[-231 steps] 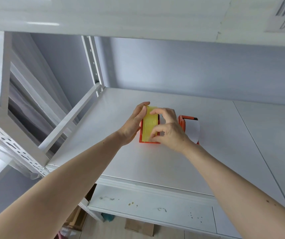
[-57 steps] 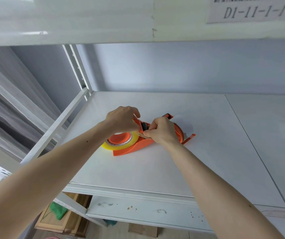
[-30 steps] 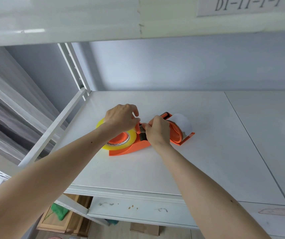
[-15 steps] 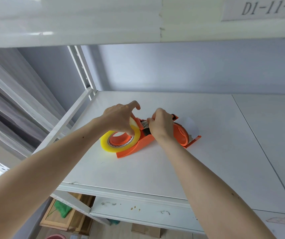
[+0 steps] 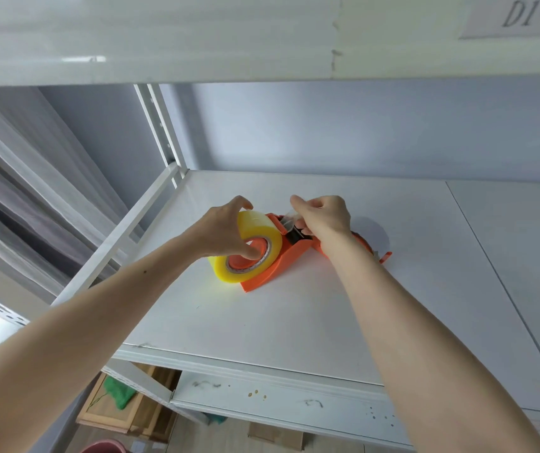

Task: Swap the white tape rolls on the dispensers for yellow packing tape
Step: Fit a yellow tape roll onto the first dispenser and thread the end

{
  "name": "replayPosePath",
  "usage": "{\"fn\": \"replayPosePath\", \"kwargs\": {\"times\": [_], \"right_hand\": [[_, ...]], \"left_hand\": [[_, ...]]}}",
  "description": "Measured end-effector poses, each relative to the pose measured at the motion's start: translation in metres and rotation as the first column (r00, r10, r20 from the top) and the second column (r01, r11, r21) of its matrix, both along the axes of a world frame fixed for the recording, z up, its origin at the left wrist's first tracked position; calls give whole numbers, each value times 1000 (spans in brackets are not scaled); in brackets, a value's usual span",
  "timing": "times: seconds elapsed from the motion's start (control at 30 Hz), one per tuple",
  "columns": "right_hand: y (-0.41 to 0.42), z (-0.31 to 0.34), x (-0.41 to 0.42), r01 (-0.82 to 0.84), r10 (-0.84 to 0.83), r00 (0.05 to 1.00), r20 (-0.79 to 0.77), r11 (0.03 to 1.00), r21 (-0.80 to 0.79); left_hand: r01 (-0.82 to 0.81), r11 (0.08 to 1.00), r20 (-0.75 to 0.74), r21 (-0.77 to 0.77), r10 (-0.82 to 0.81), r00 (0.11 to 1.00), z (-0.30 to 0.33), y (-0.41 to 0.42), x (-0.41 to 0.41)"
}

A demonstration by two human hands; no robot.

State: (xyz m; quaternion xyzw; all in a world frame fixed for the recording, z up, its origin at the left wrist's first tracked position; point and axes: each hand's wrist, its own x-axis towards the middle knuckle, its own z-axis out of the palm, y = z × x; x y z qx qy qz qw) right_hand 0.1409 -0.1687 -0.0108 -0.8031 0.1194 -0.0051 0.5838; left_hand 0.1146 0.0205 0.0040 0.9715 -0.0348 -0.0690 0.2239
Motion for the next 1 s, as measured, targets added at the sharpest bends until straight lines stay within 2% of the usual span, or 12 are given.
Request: {"fn": "replayPosePath", "kwargs": {"times": [0.13, 0.27, 0.43, 0.6, 0.77, 1.0], "right_hand": [[-2, -3, -3, -30, 28, 999, -39, 998, -49], [4, -7, -1, -52, 66, 995, 71, 980, -193], [14, -11, 2, -130, 145, 988, 43, 959, -253], [13, -13, 6, -191, 211, 976, 55, 949, -250], [14, -10, 8, -213, 240, 968, 79, 942, -258], [17, -6, 16, -113, 152, 981, 121, 953, -282]], "left_hand": [[-107, 972, -150, -211, 75, 986, 2, 2, 4], [-184, 937, -285, -297, 97, 953, 5, 7, 11], [-370, 774, -544, -514, 39, 838, 3, 10, 16], [-372, 759, -539, -535, 33, 842, -4, -5, 16], [-435, 561, -590, -704, -123, 798, -8, -13, 8], [-452, 427, -566, -784, -192, 802, -21, -14, 2]]}}
